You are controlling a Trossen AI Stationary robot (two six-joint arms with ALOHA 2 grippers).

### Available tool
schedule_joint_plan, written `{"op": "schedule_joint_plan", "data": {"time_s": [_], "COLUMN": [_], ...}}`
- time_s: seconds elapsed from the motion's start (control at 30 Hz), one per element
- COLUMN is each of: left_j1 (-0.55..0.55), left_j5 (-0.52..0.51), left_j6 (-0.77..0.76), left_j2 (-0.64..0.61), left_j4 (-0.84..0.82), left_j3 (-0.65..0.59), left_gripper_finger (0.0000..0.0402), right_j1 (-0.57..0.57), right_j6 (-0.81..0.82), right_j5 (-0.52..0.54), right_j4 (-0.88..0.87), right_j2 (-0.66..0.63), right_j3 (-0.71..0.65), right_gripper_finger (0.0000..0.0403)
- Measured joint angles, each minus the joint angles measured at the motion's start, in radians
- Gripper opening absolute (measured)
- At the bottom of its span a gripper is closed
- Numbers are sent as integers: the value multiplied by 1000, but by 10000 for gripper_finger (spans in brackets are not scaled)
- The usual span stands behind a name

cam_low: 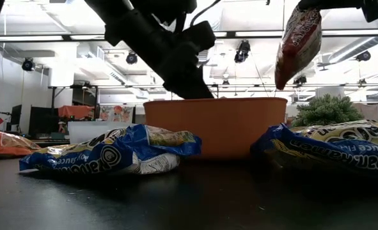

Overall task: Sort Maruchan noodles
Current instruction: Put the top red noodle packet into the orange bin

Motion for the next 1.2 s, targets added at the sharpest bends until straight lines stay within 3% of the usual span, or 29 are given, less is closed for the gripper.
{"op": "schedule_joint_plan", "data": {"time_s": [0.23, 0.57, 1.03, 1.2], "left_j1": [0, 0, 0, 0], "left_j5": [27, 28, 29, 29], "left_j6": [0, -1, -5, -5], "left_j2": [0, 2, 2, 2], "left_j4": [32, 69, 108, 108], "left_j3": [-1, -2, -2, -2], "left_gripper_finger": [0, 0, 0, 0], "right_j1": [-19, -32, -113, -124], "right_j6": [-134, -187, -473, -626], "right_j5": [7, 8, -15, -67], "right_j4": [100, 137, 323, 447], "right_j2": [0, 3, 147, 176], "right_j3": [0, 0, -1, -1], "right_gripper_finger": [8, 8, 8, 8]}}
